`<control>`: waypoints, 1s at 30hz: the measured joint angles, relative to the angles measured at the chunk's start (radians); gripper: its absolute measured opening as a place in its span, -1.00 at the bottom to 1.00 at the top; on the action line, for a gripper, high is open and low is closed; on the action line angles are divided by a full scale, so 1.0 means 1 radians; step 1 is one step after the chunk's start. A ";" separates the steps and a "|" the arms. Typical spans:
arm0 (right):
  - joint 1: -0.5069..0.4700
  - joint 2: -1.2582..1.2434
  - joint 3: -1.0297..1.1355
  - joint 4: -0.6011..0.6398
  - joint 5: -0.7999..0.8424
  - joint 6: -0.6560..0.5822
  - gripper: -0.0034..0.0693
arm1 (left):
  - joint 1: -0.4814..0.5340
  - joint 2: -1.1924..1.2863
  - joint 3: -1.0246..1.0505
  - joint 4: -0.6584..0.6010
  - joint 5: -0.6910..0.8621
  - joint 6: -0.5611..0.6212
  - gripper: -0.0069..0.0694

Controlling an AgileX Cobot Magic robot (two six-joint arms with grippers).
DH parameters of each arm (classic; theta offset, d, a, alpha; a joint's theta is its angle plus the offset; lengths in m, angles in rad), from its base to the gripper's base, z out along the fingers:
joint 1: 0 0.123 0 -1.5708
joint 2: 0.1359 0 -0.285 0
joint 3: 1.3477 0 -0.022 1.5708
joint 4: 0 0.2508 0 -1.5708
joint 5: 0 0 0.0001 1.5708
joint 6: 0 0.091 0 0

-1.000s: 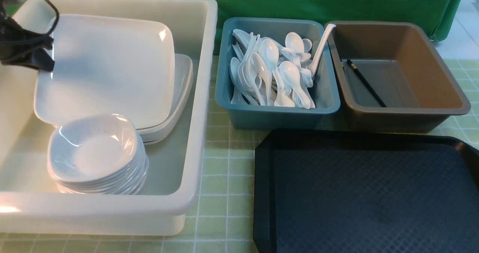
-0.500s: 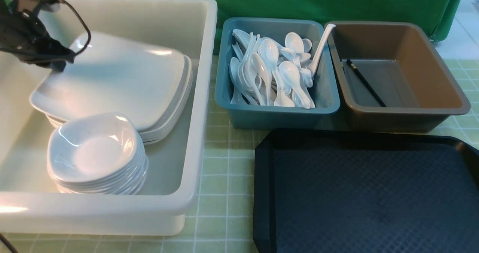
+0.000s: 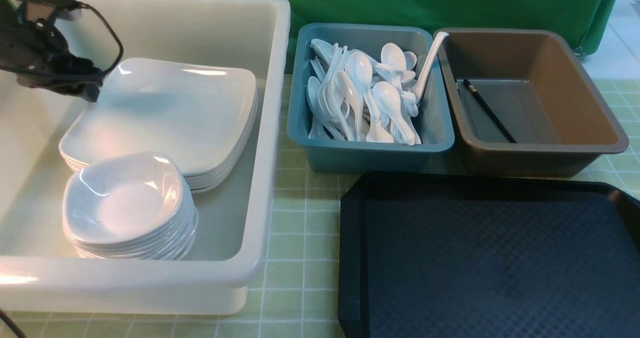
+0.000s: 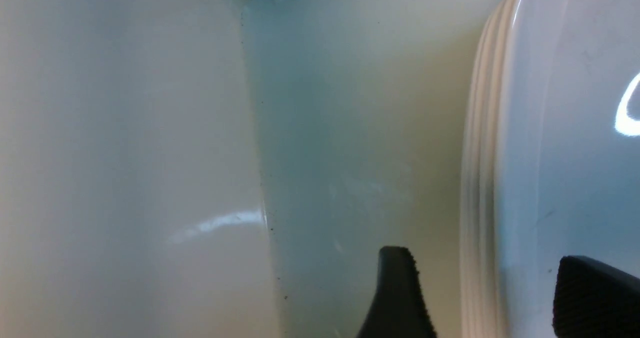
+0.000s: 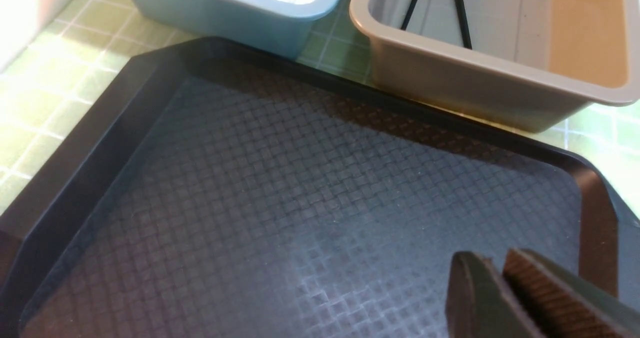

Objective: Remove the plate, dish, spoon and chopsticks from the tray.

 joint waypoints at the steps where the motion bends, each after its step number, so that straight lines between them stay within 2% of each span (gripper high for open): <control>1: 0.000 0.000 0.000 0.000 -0.002 0.000 -0.68 | -0.006 -0.006 0.000 -0.004 0.014 -0.013 0.27; 5: 0.000 0.000 0.000 0.000 -0.006 0.000 -0.69 | -0.013 -0.050 0.001 -0.017 0.050 -0.057 0.34; 7: 0.000 0.000 -0.005 0.000 -0.004 -0.006 -0.80 | -0.014 -0.101 0.001 -0.019 0.075 -0.111 0.33; 9: 0.000 0.000 -0.028 0.000 0.003 -0.011 -0.88 | -0.014 -0.169 0.001 -0.022 0.126 -0.187 0.25; 11: 0.000 0.000 -0.049 0.000 0.005 -0.012 -0.89 | -0.014 -0.197 0.001 -0.025 0.156 -0.213 0.18; 13: 0.000 0.000 -0.104 0.000 0.012 -0.023 -0.89 | -0.015 -0.262 0.001 -0.027 0.243 -0.253 -0.09; 16: 0.000 -0.012 -0.183 0.000 0.043 -0.036 -0.89 | -0.015 -0.354 0.001 -0.027 0.374 -0.255 -0.63; 19: 0.000 -0.049 -0.205 0.000 0.051 -0.041 -0.89 | -0.015 -0.421 0.002 -0.029 0.434 -0.259 -0.80; 25: 0.000 -0.242 -0.173 0.000 0.025 -0.047 -0.89 | -0.016 -0.542 0.025 -0.075 0.459 -0.272 -0.84; 29: 0.000 -0.371 -0.032 0.000 -0.125 -0.049 -0.89 | -0.017 -0.579 0.030 -0.110 0.460 -0.273 -0.84; 30: 0.000 -0.394 0.023 0.000 -0.204 -0.049 -0.89 | -0.017 -0.582 0.031 -0.113 0.460 -0.273 -0.84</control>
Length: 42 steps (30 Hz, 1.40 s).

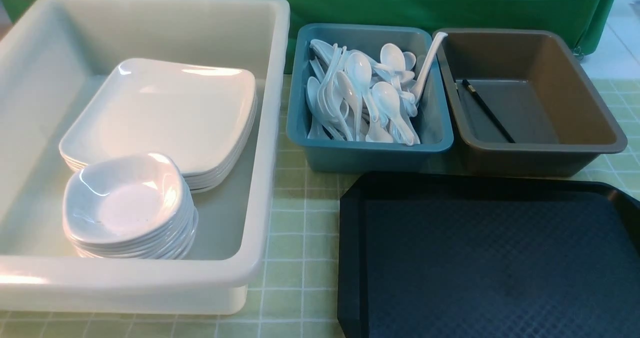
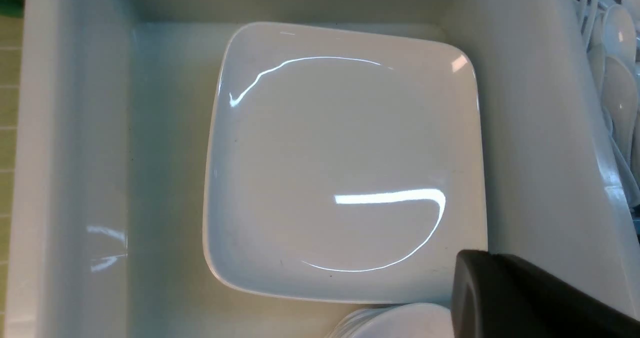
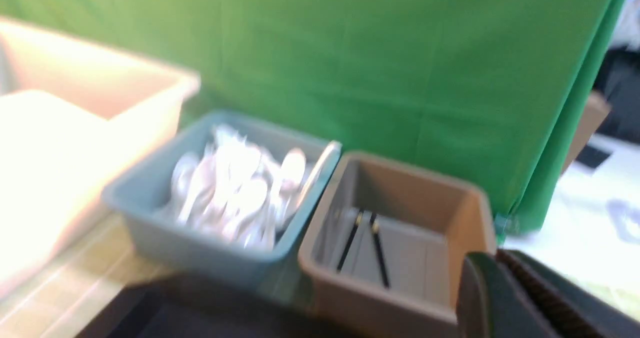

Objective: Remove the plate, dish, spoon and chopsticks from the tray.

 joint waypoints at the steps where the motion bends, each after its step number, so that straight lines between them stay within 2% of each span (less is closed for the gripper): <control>1: 0.000 -0.003 0.019 0.000 -0.011 0.000 -0.89 | 0.000 -0.001 0.000 0.000 0.000 0.000 -0.84; 5: 0.000 -0.019 0.174 0.000 -0.234 -0.001 -0.88 | 0.000 -0.001 0.001 0.000 0.000 0.000 -0.84; 8: 0.000 -0.019 0.215 0.000 -0.275 -0.001 -0.86 | 0.000 -0.001 0.001 0.000 0.000 0.000 -0.84; 27: 0.000 -0.019 0.277 0.000 -0.244 -0.001 -0.74 | 0.000 -0.003 0.001 -0.004 0.001 -0.015 -0.84; 32: 0.000 -0.032 0.383 -0.005 -0.296 -0.001 -0.71 | 0.000 -0.039 0.002 -0.015 0.001 -0.030 -0.84; 37: 0.000 -0.105 0.537 -0.063 -0.229 -0.001 -0.71 | 0.000 -0.076 0.002 -0.018 0.001 -0.031 -0.84; 42: -0.041 -0.185 0.577 -0.095 -0.194 -0.001 -0.70 | 0.000 -0.112 0.039 -0.020 -0.001 -0.049 -0.84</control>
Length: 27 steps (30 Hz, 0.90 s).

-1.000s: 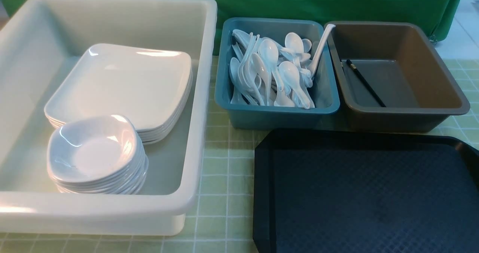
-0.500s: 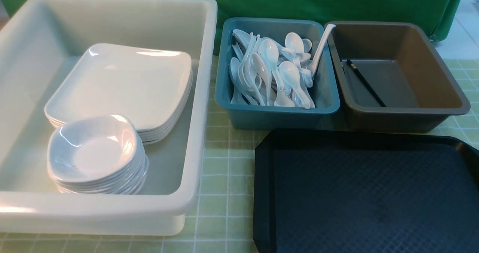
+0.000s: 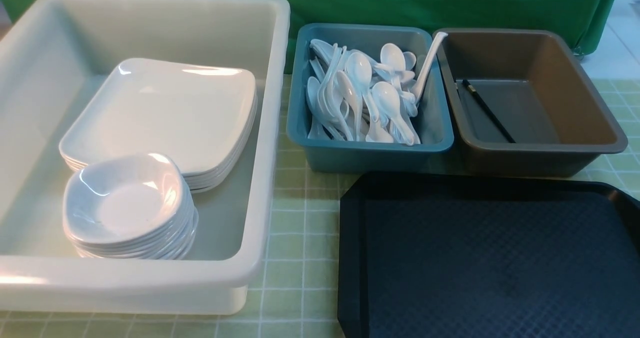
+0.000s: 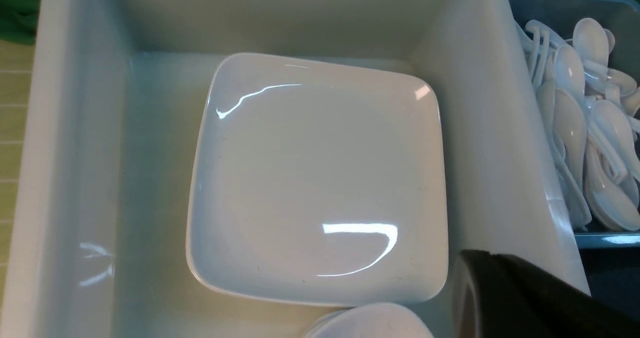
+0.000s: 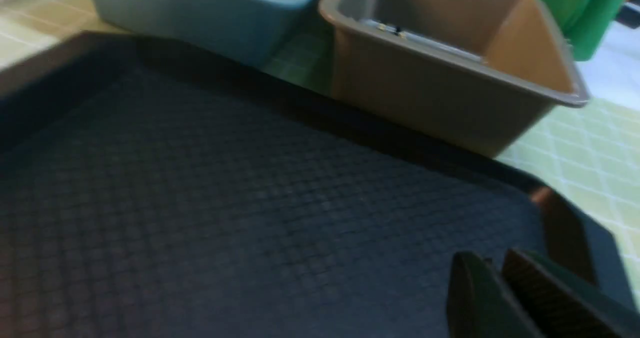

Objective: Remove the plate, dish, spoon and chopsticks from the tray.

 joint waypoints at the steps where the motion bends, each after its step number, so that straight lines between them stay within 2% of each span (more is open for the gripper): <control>1: -0.014 -0.015 0.000 -0.001 -0.001 0.000 -0.69 | 0.000 -0.014 0.021 -0.001 0.000 -0.001 -0.84; 7: -0.071 -0.036 0.000 -0.004 0.001 0.000 -0.66 | 0.000 -0.163 0.202 0.013 -0.001 -0.003 -0.84; 14: -0.072 -0.036 0.000 -0.004 0.002 0.000 -0.62 | 0.000 -0.515 0.575 0.075 -0.016 -0.013 -0.84; 19: -0.073 -0.036 0.000 -0.004 0.002 0.000 -0.60 | 0.000 -0.793 0.832 0.012 -0.152 -0.030 -0.84; 23: -0.073 -0.036 0.000 -0.004 0.002 0.000 -0.57 | 0.000 -1.037 1.065 -0.112 -0.305 -0.030 -0.84; 27: -0.073 -0.036 0.000 -0.004 0.002 0.000 -0.54 | 0.000 -1.182 1.213 -0.129 -0.441 -0.030 -0.84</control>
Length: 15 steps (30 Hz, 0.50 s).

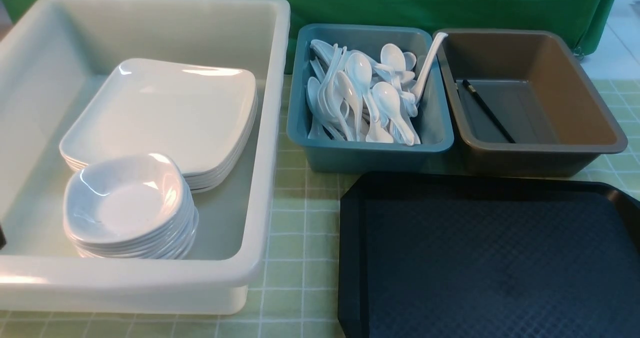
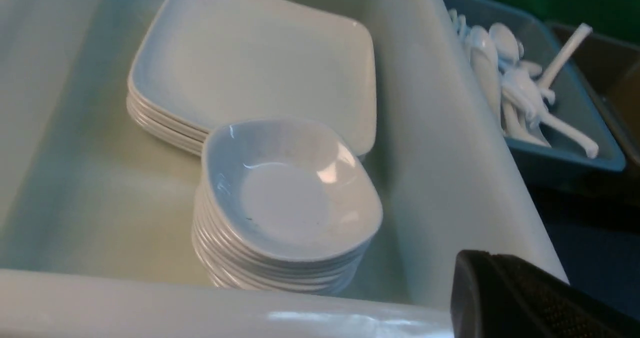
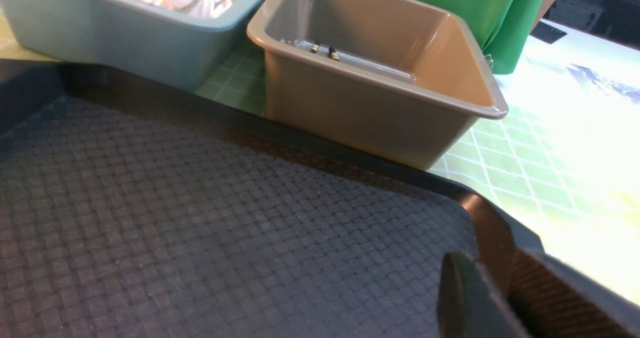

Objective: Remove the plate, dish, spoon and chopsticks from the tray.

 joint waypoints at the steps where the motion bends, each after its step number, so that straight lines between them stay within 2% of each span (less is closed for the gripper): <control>1: 0.000 0.000 0.000 0.000 0.000 0.000 -0.54 | 0.000 -0.030 0.025 0.000 -0.029 0.000 -0.84; 12: 0.000 0.000 0.000 0.000 0.000 0.000 -0.46 | -0.005 -0.107 0.116 -0.003 -0.084 0.000 -0.84; 15: -0.001 0.000 0.000 0.000 0.000 0.000 -0.43 | -0.005 -0.107 0.116 0.033 -0.113 0.037 -0.84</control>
